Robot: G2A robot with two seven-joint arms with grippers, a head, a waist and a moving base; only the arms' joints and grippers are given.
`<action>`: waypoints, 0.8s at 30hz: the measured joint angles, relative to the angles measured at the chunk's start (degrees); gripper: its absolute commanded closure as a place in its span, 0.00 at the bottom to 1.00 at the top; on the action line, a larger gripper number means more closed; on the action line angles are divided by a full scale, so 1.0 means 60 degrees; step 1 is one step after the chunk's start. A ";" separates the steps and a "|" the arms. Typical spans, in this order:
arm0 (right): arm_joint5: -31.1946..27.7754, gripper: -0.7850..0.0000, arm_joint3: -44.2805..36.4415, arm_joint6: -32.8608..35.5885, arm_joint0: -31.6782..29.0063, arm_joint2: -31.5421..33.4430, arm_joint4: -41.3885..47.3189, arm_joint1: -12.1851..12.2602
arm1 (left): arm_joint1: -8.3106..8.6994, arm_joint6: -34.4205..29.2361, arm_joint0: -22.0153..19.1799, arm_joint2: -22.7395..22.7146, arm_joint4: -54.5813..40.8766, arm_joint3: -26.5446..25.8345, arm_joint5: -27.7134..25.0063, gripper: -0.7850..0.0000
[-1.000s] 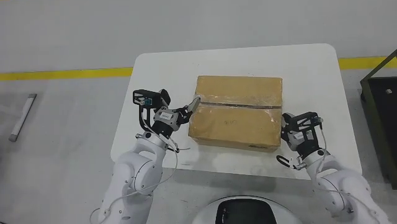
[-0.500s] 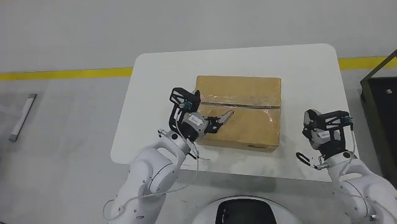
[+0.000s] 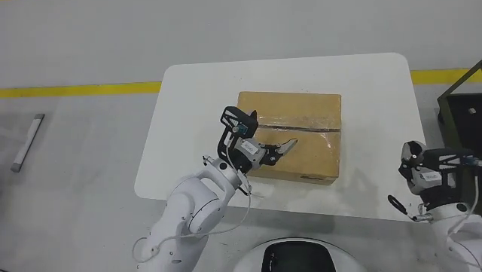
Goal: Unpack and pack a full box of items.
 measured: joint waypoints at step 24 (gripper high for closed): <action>0.0260 1.00 0.0019 0.0153 0.0009 -0.0175 -0.0123 -0.0008 | -0.0834 -0.0939 -0.2667 0.3289 0.3469 0.2270 0.0433 0.00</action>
